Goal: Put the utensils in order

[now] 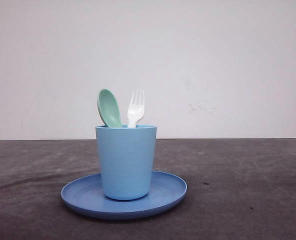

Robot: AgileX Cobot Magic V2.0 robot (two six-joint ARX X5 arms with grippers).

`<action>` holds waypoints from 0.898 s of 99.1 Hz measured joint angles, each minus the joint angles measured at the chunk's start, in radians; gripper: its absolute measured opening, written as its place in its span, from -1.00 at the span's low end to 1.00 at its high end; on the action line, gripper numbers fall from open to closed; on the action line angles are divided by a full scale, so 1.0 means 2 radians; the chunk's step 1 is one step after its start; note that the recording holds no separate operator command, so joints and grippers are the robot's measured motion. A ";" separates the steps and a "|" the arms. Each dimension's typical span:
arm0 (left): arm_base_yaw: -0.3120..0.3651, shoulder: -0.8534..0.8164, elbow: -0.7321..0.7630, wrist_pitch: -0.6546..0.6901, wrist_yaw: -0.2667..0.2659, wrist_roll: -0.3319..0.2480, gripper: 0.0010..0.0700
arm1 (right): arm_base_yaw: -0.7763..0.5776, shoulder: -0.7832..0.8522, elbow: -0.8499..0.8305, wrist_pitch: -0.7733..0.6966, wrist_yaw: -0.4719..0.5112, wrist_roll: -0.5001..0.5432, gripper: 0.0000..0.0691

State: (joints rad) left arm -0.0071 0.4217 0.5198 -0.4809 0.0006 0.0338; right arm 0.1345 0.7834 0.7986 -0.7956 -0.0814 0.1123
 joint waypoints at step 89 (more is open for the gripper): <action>0.000 -0.209 -0.244 0.148 -0.006 -0.064 -0.95 | 0.000 0.000 0.000 0.000 0.001 0.000 -0.97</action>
State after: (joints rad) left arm -0.0067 0.0040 0.0319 -0.1844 -0.0124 -0.0937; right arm 0.1345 0.7841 0.7990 -0.7956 -0.0788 0.1123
